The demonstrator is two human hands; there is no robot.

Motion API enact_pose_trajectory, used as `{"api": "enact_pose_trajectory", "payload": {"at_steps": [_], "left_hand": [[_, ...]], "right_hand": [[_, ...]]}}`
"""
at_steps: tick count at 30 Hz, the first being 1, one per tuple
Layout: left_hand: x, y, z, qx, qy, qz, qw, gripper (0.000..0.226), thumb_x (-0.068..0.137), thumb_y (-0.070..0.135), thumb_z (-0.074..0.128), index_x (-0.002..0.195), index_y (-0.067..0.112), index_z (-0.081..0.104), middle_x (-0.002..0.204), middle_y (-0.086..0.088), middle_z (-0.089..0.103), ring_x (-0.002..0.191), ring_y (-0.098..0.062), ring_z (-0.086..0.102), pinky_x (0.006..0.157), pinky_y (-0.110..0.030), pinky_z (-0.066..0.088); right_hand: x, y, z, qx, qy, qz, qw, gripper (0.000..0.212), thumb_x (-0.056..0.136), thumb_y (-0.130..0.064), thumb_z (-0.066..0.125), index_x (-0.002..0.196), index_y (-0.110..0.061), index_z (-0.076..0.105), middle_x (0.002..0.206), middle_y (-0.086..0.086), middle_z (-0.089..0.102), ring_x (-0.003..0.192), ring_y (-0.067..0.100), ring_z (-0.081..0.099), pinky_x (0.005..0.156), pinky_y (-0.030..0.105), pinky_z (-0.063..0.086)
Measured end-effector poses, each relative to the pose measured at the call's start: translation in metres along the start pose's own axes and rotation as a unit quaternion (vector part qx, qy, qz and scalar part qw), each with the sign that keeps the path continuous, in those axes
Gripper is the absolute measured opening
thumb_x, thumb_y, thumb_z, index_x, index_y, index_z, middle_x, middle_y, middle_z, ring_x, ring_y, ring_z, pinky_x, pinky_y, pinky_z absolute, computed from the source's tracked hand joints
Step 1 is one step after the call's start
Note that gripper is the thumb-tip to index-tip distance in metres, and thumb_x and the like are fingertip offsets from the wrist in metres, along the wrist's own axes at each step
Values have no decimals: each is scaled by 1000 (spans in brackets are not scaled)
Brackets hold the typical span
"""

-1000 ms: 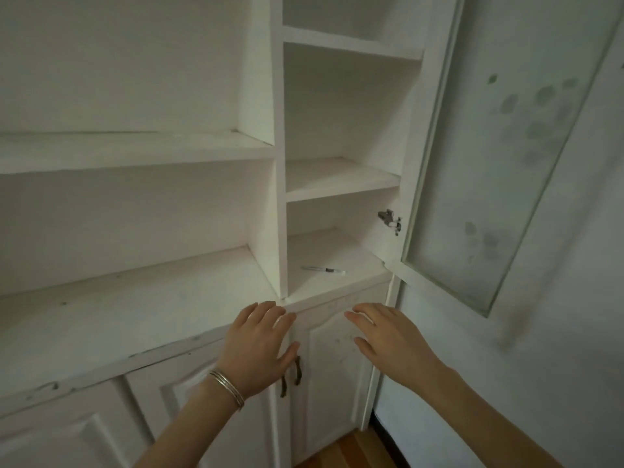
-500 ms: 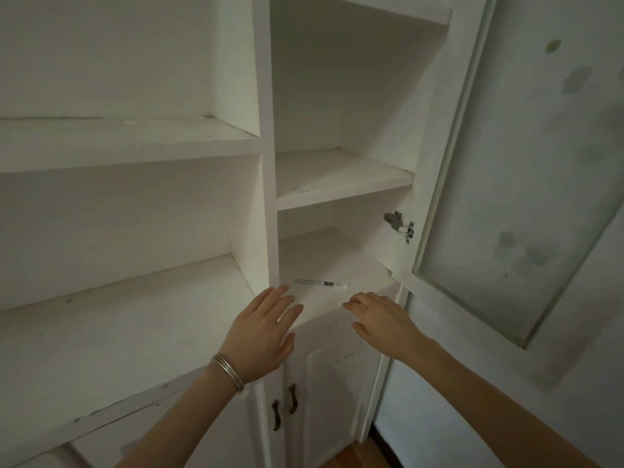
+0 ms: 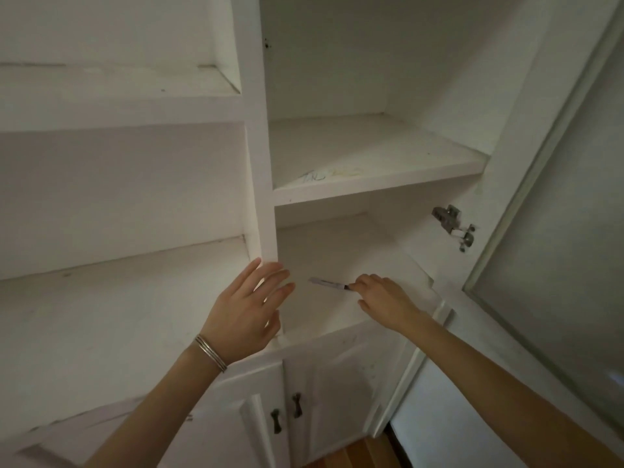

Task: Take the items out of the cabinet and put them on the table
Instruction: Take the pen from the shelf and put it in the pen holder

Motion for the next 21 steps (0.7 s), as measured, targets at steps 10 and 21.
{"api": "enact_pose_trajectory", "payload": {"at_steps": [10,21], "left_hand": [[1,-2,0,8,13,-5,1000,38,74,12,55,110,9,68,122,-8,62,124,-27,44,111,-45,29],[-3,1,-1,-9,-9,-7,1000,36,72,13,59,107,11,68,124,-10,60,129,-29,40,110,-46,29]], "right_hand": [[38,6,25,14,9,1,1000,32,84,-4,55,115,-10,58,105,12,58,90,29,56,68,36,41],[22,6,12,97,27,92,991,21,88,-9,48,107,-7,58,107,10,57,93,27,55,67,31,38]]}}
Point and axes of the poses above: each hand's wrist, its own x-axis towards the middle knuckle, its own z-axis out of the palm, y = z × x, the point moved 8 cm from there along x, towards the middle knuckle
